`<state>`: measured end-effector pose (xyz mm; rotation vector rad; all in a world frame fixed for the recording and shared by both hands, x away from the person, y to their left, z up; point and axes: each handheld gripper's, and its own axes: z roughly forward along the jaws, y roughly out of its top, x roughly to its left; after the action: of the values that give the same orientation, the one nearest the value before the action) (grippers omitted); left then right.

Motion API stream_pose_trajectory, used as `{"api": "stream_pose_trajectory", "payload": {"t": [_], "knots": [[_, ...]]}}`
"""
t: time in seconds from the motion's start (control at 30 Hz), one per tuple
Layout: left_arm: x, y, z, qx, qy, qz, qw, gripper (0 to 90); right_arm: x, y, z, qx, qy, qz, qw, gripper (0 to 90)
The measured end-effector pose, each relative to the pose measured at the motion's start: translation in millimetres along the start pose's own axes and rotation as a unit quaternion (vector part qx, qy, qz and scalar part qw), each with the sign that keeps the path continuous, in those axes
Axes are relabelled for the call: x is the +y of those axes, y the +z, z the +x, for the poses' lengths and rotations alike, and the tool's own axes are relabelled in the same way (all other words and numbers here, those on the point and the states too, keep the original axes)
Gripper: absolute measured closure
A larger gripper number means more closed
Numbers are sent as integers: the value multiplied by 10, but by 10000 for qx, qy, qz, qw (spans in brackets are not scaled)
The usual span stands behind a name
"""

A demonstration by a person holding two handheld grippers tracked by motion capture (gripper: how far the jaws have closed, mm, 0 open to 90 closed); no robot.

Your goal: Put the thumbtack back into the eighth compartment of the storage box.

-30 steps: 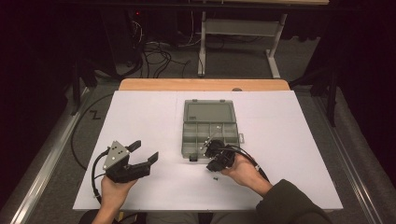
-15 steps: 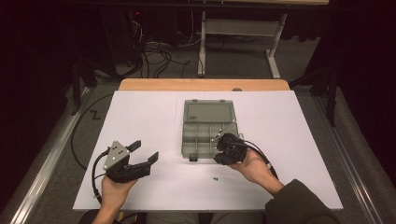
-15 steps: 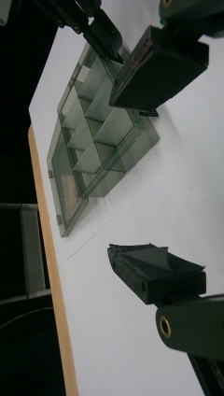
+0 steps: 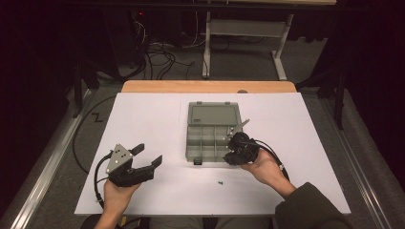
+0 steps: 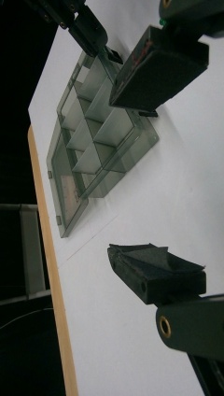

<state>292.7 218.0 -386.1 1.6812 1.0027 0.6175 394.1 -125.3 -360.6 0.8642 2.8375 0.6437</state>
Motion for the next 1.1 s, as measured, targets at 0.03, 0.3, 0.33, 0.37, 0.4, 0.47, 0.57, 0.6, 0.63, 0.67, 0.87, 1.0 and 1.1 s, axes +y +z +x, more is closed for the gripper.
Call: {"api": "stream_pose_trajectory", "payload": {"t": [0.03,0.3,0.33,0.37,0.4,0.47,0.57,0.6,0.63,0.67,0.87,1.0,1.1], "knots": [[0,0,0,1,-3,-2,10000,238,-1,-5,-7,4,-12,-15,10000,845],[-2,-11,11,21,-32,-17,10000,238,-8,-71,-75,-46,71,-92,9999,844],[-2,-15,17,21,-36,-16,10000,238,-8,-81,-83,-56,104,-98,9999,844],[-2,-18,20,23,-50,-32,10000,238,-9,-89,-93,-67,112,-96,9999,844],[-2,-22,23,24,-58,-36,10000,238,-9,-96,-102,-67,121,-103,9999,844],[-3,-25,22,33,-58,-38,10000,238,-9,-108,-112,-91,173,-113,9997,844],[-3,-25,23,37,-64,-37,10000,238,-11,-113,-133,-118,187,-125,9997,844],[-3,-25,24,37,-65,-35,10000,238,-11,-111,-143,-112,197,-136,9997,844],[-3,-25,24,38,-71,-37,10000,238,-11,-112,-155,-119,207,-125,9996,844],[-4,-25,24,38,-71,-39,10000,238,-12,-114,-162,-123,264,-110,9995,844],[-4,-28,26,36,-70,-45,10000,238,-14,-105,-230,-171,346,-114,9992,844],[-4,-24,24,29,-67,-35,10000,238,-16,-85,-264,-202,380,-69,9990,844],[-4,-25,25,29,-83,-41,10000,238,-18,-71,-295,-221,408,-59,9989,843]]}}
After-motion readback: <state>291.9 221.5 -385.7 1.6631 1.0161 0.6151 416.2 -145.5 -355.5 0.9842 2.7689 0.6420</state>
